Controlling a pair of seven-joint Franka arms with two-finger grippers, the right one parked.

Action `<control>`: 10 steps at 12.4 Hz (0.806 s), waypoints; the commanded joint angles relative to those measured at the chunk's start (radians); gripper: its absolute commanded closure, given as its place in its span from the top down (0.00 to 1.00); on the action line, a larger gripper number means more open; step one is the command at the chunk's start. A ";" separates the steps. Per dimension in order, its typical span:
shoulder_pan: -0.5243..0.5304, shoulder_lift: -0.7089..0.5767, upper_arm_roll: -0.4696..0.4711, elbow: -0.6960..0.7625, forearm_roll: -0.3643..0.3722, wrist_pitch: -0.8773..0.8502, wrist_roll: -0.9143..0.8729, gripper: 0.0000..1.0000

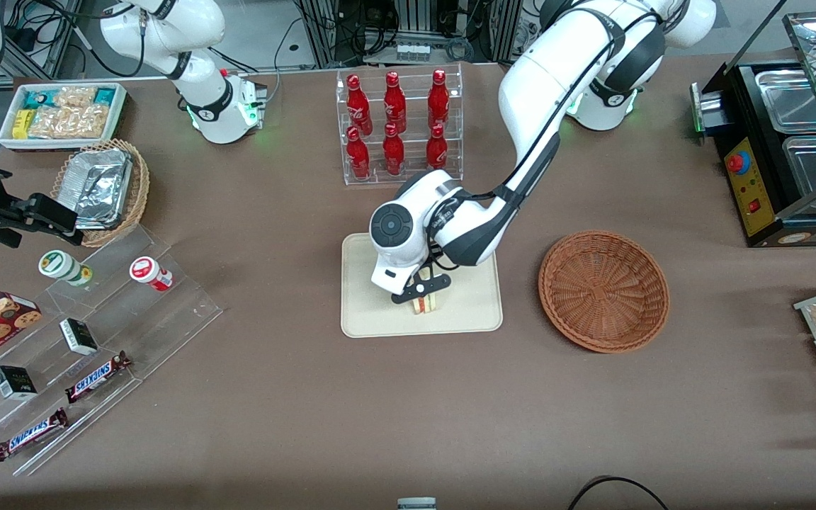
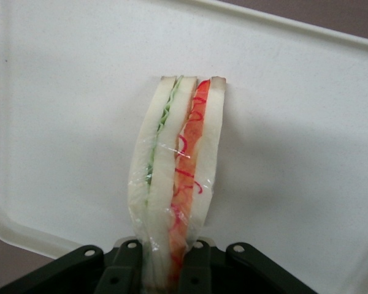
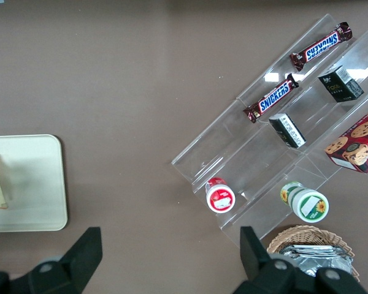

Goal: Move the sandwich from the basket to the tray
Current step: 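Lower the sandwich onto the tray and open the left gripper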

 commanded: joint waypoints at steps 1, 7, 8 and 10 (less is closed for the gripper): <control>-0.015 0.019 0.008 0.035 0.016 -0.001 -0.028 0.94; -0.003 -0.052 0.011 0.038 0.011 -0.026 -0.019 1.00; -0.001 -0.067 0.013 0.038 0.014 -0.027 -0.017 1.00; 0.045 -0.098 0.011 0.038 0.010 -0.035 -0.013 1.00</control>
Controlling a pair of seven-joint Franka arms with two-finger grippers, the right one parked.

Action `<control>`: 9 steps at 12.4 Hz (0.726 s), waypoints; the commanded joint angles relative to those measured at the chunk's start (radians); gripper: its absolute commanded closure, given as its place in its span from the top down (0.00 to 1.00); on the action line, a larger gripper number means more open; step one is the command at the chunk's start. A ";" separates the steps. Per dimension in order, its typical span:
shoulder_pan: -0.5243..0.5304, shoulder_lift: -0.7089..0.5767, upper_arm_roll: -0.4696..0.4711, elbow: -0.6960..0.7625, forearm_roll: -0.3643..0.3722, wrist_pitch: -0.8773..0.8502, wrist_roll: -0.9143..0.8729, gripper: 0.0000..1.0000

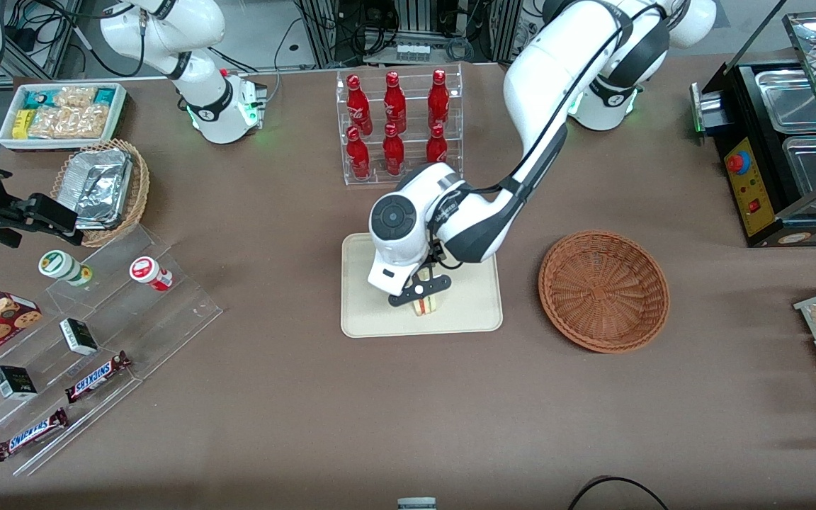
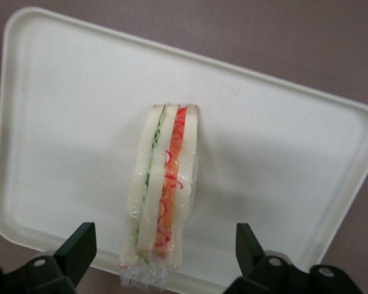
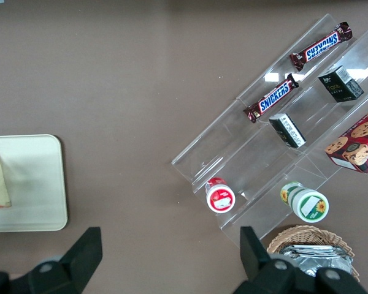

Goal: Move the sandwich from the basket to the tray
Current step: 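Lower the sandwich onto the tray and open the left gripper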

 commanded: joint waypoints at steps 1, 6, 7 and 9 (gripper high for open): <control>0.043 -0.069 -0.001 -0.012 0.010 -0.024 -0.010 1.00; 0.086 -0.212 0.010 -0.024 0.027 -0.194 0.051 1.00; 0.095 -0.246 0.036 -0.041 0.024 -0.254 0.068 1.00; 0.166 -0.327 0.047 -0.116 0.020 -0.267 0.135 1.00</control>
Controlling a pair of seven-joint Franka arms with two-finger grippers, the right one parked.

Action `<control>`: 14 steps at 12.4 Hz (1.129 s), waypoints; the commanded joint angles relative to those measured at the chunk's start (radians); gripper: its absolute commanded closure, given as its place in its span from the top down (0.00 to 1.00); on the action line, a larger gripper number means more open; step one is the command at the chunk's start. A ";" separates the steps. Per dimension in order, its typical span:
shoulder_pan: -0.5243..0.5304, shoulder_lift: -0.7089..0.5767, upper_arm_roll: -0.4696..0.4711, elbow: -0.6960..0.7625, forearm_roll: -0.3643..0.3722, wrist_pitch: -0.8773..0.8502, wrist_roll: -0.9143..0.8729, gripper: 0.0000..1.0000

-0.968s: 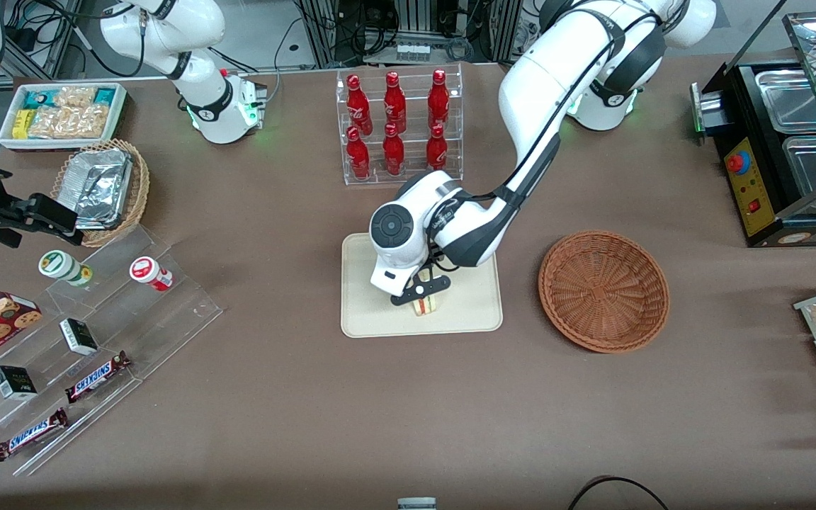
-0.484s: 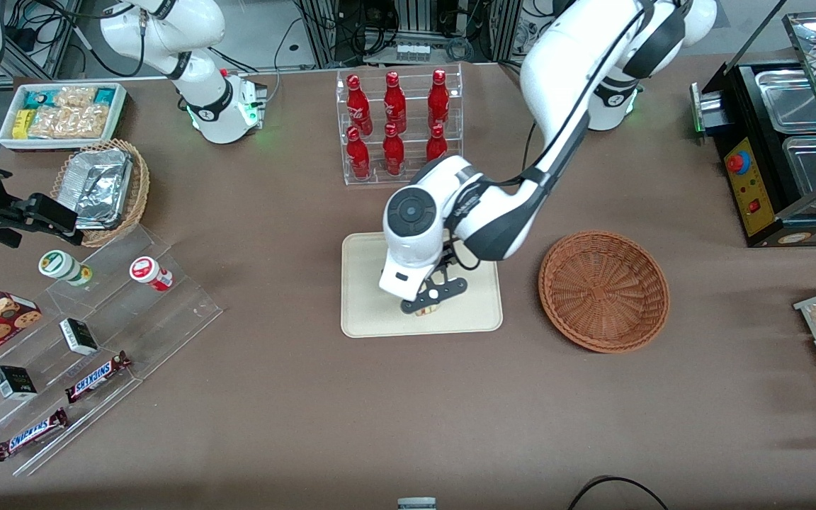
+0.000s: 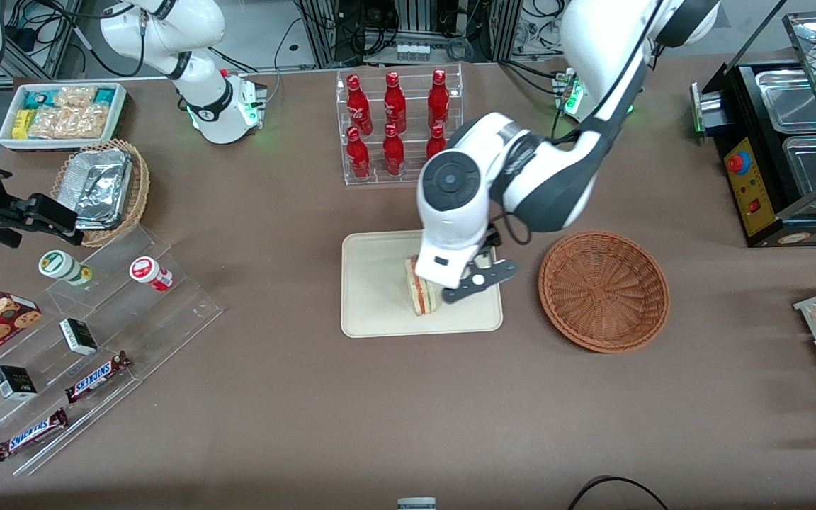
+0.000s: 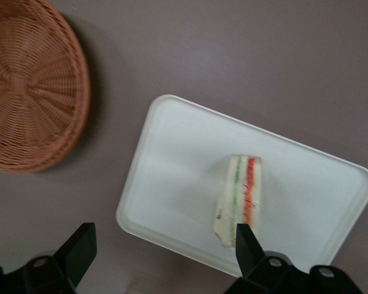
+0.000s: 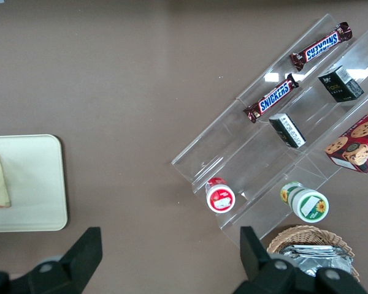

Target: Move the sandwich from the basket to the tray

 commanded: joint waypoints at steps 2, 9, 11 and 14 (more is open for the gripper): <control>0.113 -0.164 0.004 -0.193 -0.003 -0.008 0.187 1.00; 0.314 -0.365 0.004 -0.421 -0.014 -0.009 0.492 1.00; 0.371 -0.408 0.004 -0.444 -0.035 -0.050 0.586 1.00; 0.454 -0.458 0.004 -0.444 -0.043 -0.126 0.708 1.00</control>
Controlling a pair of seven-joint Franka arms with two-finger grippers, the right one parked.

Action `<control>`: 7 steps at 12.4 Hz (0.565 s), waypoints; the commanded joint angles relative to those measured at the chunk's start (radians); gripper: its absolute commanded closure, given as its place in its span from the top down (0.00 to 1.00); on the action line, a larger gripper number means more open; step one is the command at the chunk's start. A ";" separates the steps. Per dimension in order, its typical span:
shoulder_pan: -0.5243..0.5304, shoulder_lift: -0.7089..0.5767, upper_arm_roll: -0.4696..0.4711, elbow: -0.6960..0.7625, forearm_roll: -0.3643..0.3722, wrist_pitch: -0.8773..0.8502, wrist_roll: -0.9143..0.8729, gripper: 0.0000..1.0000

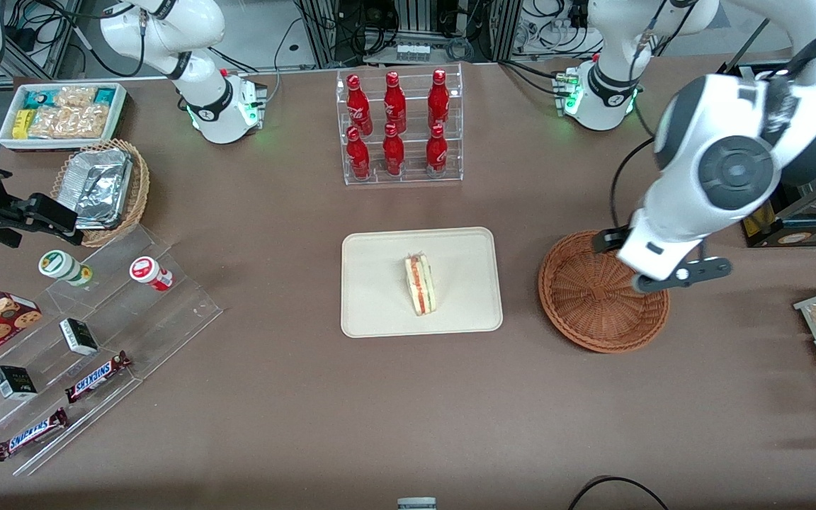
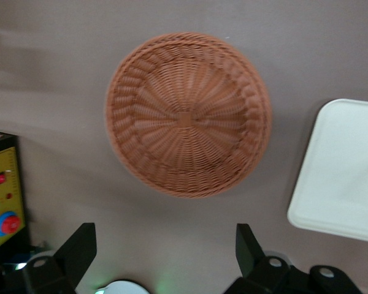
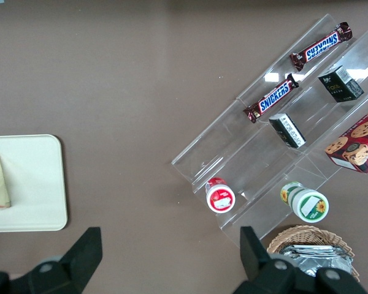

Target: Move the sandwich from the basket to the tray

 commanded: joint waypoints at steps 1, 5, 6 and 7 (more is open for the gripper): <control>0.059 -0.079 -0.007 -0.036 -0.035 -0.053 0.108 1.00; 0.151 -0.122 -0.003 -0.010 -0.070 -0.151 0.264 1.00; 0.157 -0.135 -0.003 -0.010 -0.069 -0.158 0.309 1.00; 0.171 -0.151 -0.001 -0.008 -0.070 -0.170 0.339 1.00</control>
